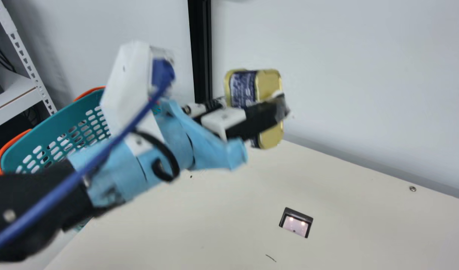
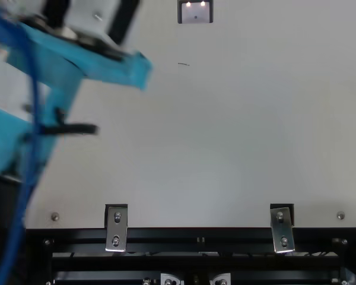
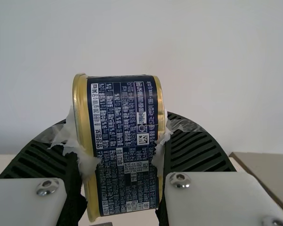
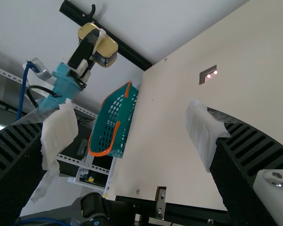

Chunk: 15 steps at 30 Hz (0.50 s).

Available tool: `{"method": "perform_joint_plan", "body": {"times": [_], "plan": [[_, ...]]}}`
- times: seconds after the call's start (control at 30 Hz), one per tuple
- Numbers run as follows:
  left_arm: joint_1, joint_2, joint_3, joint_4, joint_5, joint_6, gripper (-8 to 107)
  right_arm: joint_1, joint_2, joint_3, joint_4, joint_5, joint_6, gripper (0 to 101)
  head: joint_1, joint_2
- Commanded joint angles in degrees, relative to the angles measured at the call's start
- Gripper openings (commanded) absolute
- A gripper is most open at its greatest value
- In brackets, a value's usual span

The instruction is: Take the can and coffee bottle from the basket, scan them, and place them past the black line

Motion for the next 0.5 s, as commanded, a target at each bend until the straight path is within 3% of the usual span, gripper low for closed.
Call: {"method": "perform_joint_plan", "body": {"times": [0.0,0.2,0.47], "plan": [[0.0,0.0,0.0,0.0,0.0,0.0,10,0.0,0.0,0.0,0.0,0.0,0.0,101,-1.6,0.1],[-2.3,0.9,2.6,6.8,-6.0,-4.0,10,0.0,0.0,0.0,0.0,0.0,0.0,101,-1.6,0.1],[-2.1,1.1,2.7,7.9,-5.7,-4.9,10,0.0,0.0,0.0,0.0,0.0,0.0,101,-1.6,0.1]]}}
